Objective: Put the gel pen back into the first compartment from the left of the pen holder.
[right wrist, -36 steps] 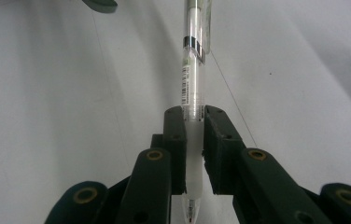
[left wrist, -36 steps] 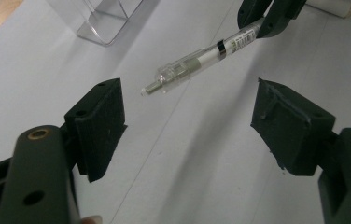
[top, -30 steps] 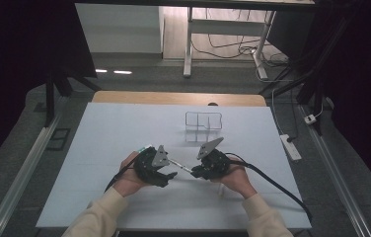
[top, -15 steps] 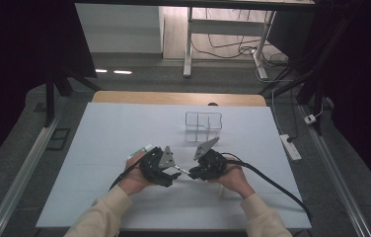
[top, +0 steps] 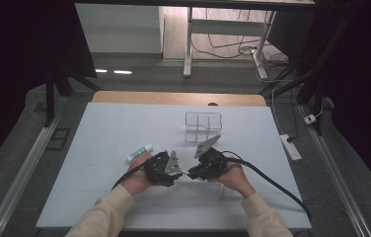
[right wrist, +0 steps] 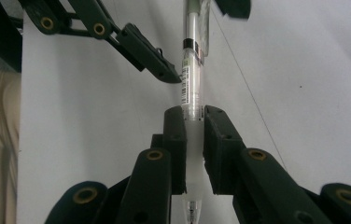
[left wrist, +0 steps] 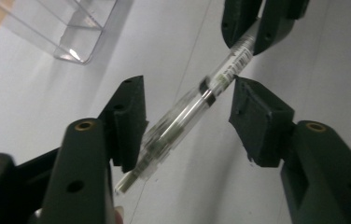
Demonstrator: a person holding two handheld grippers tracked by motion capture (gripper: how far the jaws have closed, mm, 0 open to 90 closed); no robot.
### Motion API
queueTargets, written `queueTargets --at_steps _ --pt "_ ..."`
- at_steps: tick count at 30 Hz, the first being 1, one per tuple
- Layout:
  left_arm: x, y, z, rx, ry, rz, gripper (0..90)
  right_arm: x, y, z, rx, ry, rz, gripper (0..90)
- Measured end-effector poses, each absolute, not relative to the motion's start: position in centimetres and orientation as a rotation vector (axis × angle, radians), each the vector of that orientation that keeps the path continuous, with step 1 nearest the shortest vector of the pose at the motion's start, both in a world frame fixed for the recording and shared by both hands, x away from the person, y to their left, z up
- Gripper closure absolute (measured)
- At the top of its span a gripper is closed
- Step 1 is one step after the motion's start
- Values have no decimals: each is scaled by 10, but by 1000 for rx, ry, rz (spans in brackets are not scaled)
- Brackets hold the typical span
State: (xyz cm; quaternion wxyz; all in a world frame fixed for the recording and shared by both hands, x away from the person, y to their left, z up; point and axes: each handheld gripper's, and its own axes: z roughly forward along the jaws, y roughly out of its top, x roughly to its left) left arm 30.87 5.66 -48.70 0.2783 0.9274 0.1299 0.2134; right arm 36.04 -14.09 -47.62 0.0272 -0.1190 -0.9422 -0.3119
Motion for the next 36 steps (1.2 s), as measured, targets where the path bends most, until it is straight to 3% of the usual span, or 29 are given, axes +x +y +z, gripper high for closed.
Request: queueTargets --at_steps 7,12,23,36 --pt "309 56 -489 2543 298 559 681 362 -145 -470 -367 -2876 -1023 786" --pt "309 56 -489 2541 270 505 779 362 -147 -465 -415 -2896 -1135 710" --pt "313 63 -488 2514 336 506 788 365 -152 -460 -565 -2875 -1319 517" --pt "323 84 -483 2373 507 471 789 366 -168 -453 -687 -2865 -1538 422"
